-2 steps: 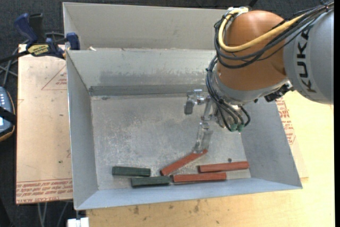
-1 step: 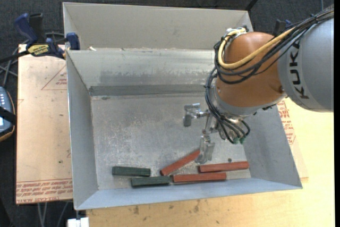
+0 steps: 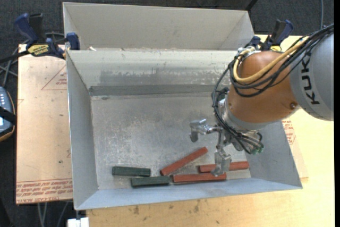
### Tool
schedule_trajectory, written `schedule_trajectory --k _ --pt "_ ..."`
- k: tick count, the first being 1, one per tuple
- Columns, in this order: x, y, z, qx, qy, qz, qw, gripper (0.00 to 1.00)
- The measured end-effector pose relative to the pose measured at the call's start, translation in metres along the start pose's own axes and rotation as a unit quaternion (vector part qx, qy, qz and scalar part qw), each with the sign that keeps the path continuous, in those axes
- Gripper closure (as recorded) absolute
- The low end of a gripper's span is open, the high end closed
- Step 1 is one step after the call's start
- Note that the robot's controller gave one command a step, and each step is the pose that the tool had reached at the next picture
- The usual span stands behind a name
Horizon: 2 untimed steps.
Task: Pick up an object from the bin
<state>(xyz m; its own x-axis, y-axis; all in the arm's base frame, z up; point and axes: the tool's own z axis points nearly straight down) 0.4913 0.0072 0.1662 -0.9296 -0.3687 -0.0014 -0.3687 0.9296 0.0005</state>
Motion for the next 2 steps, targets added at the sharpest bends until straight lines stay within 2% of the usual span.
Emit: schedule_trajectory --k 1,2 --pt "0.010 -0.003 0.023 -0.001 0.0015 0.024 0.9997 0.00" --pt "-0.006 0.003 0.069 0.001 -0.0022 -0.133 0.9911 0.00"
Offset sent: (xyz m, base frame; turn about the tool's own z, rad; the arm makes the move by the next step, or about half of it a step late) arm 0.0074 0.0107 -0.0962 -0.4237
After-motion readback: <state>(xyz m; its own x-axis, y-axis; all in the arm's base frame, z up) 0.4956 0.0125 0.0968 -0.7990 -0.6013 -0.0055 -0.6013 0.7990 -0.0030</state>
